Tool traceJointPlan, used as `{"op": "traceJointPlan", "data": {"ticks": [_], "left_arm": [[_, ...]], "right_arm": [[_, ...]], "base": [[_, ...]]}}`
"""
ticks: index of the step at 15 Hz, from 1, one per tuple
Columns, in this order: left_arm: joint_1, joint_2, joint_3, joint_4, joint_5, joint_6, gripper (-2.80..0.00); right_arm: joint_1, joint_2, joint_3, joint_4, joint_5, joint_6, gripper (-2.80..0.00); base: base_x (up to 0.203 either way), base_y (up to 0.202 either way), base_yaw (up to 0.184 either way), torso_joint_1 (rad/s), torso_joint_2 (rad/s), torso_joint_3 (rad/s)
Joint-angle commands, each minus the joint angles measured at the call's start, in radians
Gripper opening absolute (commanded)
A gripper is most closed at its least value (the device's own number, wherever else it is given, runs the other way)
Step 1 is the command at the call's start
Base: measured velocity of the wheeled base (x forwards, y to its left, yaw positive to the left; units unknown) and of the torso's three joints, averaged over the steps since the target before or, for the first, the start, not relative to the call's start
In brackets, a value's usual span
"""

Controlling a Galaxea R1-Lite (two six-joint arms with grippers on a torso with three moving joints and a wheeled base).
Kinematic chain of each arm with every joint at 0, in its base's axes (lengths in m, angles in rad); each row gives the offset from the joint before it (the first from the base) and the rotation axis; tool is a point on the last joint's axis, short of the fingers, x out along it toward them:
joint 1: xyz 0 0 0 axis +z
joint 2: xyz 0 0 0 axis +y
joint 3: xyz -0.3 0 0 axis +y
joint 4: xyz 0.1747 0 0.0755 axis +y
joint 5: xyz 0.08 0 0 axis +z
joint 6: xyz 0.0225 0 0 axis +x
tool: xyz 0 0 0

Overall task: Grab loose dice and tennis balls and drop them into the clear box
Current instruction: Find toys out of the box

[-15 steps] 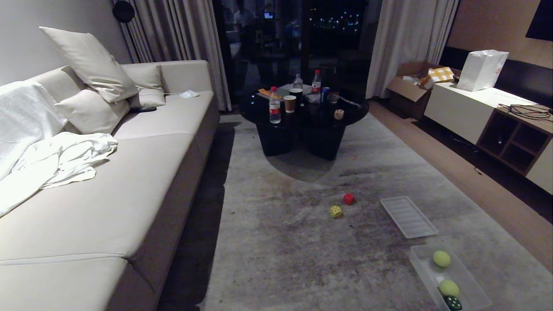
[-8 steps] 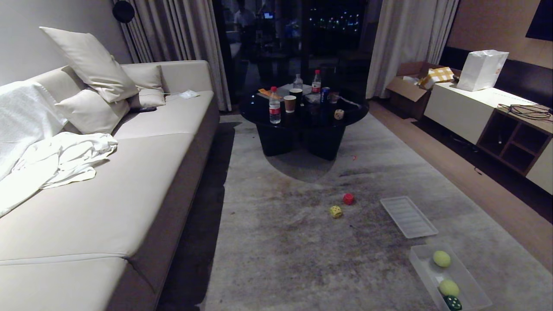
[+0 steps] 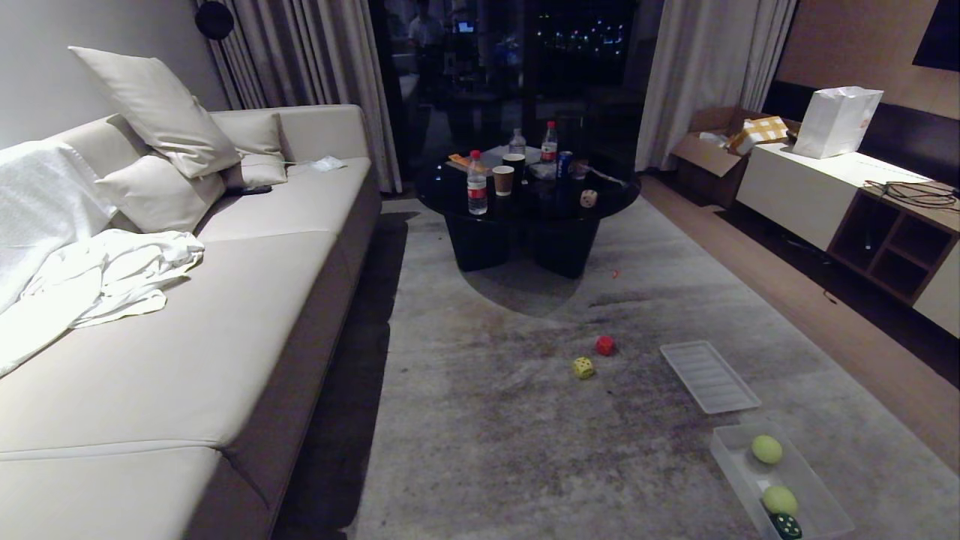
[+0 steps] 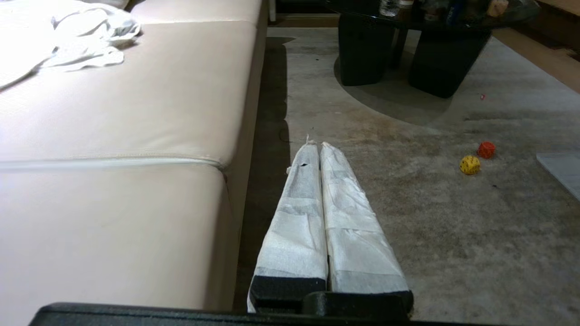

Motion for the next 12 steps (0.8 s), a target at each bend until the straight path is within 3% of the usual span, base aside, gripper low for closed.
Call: {"op": "traceJointPlan", "data": {"ticks": [1,10,12], "left_arm": [[0.000,0.001,0.002,0.000,0.004,-0.007,-2.80],[0.000,0.001,0.002,-0.001,0.022,-0.052,-2.80],[0.000,0.002,0.002,-0.004,0.031,-0.077,-2.80]], "right_arm": [[0.001,-0.002,0.011,-0.001,0.000,-0.001,-2.80],[0.001,-0.002,0.011,-0.001,0.000,-0.001,-2.80],[0.001,-0.001,0.011,-0.001,0.000,-0.001,-2.80]], "base": [[0.000,0.000,0.000,0.000,0.00,0.000],[0.000,0.000,0.000,0.000,0.00,0.000],[0.102,0.000,0.004,0.002,0.00,0.004]]}}
